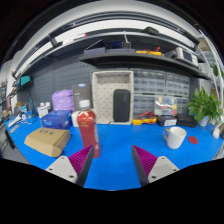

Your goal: Pour water

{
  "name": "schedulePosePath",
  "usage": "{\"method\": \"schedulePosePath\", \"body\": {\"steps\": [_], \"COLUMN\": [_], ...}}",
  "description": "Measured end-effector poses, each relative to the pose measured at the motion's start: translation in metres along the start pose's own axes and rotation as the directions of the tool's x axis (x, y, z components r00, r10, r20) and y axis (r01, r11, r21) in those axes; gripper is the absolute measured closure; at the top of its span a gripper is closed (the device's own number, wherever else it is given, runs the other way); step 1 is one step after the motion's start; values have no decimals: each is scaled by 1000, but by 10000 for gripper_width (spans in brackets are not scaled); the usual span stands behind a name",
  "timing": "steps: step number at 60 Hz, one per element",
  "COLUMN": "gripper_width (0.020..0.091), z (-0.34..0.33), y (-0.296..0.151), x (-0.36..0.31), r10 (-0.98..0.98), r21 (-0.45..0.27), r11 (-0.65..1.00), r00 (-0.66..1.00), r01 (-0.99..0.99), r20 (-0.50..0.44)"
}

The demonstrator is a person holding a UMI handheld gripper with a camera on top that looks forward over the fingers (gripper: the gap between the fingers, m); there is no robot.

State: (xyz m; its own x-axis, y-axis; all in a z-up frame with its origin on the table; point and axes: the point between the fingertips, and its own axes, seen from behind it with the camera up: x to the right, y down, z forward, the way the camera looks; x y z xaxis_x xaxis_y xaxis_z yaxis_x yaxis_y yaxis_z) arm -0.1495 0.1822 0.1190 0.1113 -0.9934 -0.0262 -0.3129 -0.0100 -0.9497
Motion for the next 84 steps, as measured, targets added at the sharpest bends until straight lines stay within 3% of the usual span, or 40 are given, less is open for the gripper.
{"method": "schedulePosePath", "body": {"steps": [12,30,34,40,41,52,54,55,66,76,84], "gripper_width": [331,335,364,636,655,781,769,815,816,817,815], "z": [40,116,130,146,147,146,146,146,148,151,144], "y": [6,-11,-13,-5,-8,-10,-11,-11,-14,-16,-23], "x": [-71,-93,-93,-89,-88,-88,-90,-90,-78,-37,22], "r10": [-38,-29,-29,0,-2,1,13,19,113,423,642], "r21": [-20,0,11,4,17,101,111,115,108,34,49], "r11": [999,1000,1000,1000,1000,995,994,993,987,904,765], "r00": [997,998,999,1000,1000,1000,999,999,992,904,767], "r01": [40,29,28,0,2,-4,-16,-23,-118,-425,-642], "r20": [65,54,44,18,13,28,32,36,52,62,21]}}
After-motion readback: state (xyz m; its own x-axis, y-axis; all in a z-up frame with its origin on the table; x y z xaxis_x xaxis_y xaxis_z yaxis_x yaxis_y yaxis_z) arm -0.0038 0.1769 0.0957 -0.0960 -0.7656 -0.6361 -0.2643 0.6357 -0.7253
